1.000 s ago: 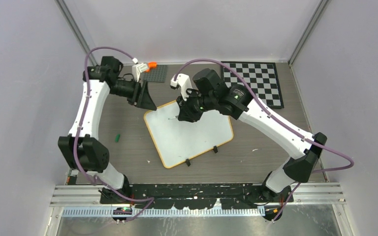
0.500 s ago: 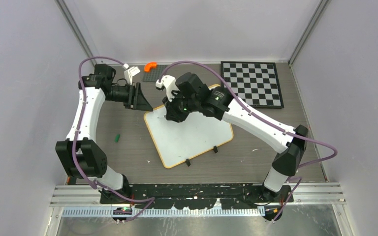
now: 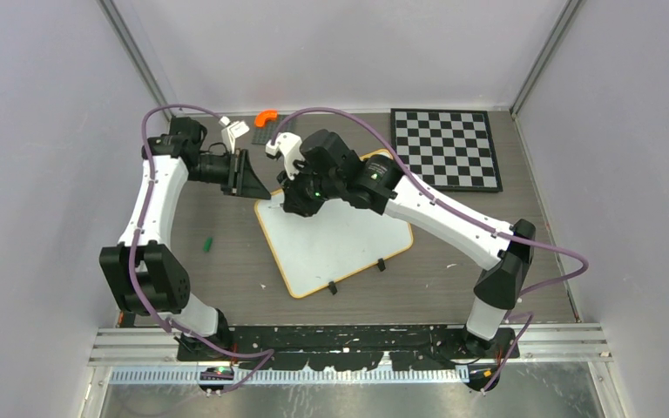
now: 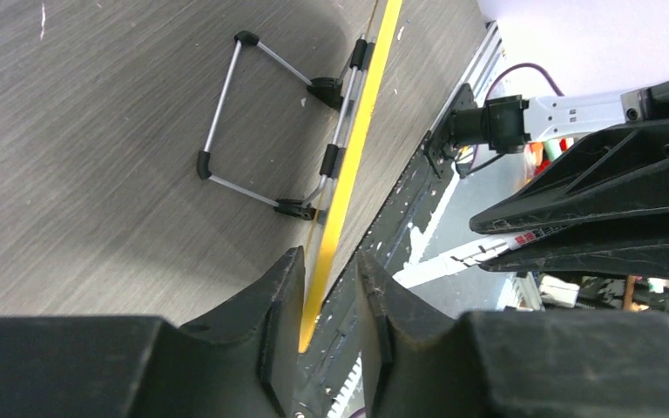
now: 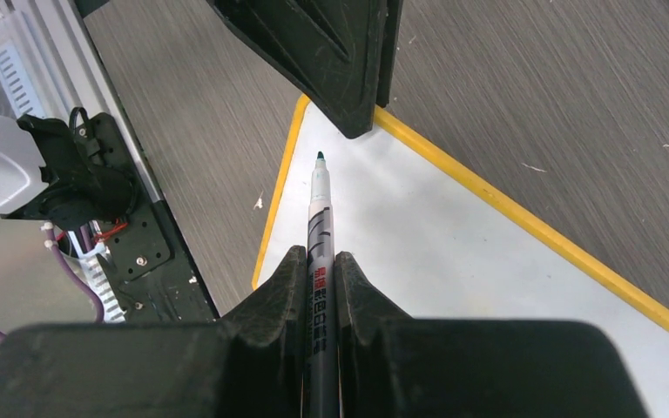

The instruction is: Write a sentence on the whiteboard

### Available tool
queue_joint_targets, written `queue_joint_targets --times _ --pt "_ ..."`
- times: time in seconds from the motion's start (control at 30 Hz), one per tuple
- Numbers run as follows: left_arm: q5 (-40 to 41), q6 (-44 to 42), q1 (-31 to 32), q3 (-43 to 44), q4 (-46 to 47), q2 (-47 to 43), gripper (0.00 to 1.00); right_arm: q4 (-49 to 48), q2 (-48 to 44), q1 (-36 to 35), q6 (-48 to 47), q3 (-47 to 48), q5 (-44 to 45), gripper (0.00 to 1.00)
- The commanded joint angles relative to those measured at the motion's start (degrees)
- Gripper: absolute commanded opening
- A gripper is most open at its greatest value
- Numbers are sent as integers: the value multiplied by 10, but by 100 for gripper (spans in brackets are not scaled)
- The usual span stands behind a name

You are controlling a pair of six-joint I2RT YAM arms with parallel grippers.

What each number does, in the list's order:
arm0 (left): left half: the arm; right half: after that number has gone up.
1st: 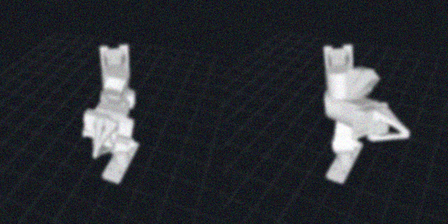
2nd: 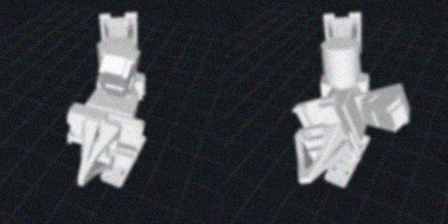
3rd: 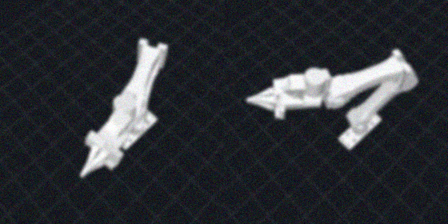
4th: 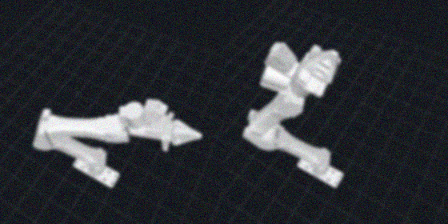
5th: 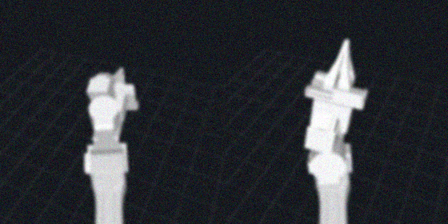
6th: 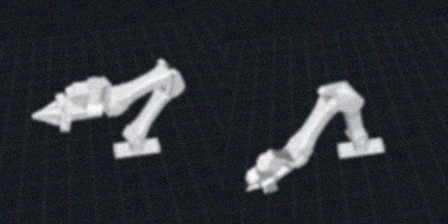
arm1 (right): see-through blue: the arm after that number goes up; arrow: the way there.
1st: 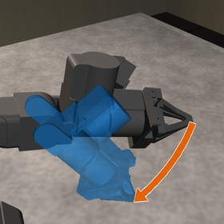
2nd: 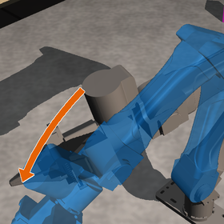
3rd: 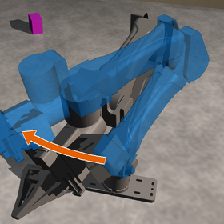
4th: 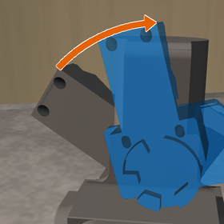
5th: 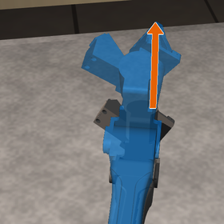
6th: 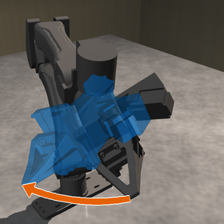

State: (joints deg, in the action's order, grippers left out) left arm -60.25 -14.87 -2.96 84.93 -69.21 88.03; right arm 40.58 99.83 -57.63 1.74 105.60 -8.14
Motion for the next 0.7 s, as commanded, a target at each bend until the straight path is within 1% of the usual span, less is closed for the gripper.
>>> queue_joint_targets --times 0.0,0.07,0.17,0.43,0.67 --pt "-34 -22 1 4 -8 8 25 -22 2 -3 9 26 2 0" --pt "-36 -22 1 4 -7 10 18 -23 4 -3 10 25 3 0" --pt "-37 -25 1 4 -8 12 11 -26 8 -4 17 25 5 0" --pt "-25 -39 1 1 -12 15 0 -30 15 -4 25 29 1 0" --pt "-22 -56 1 -2 -19 15 0 -30 19 -5 29 38 -2 0"
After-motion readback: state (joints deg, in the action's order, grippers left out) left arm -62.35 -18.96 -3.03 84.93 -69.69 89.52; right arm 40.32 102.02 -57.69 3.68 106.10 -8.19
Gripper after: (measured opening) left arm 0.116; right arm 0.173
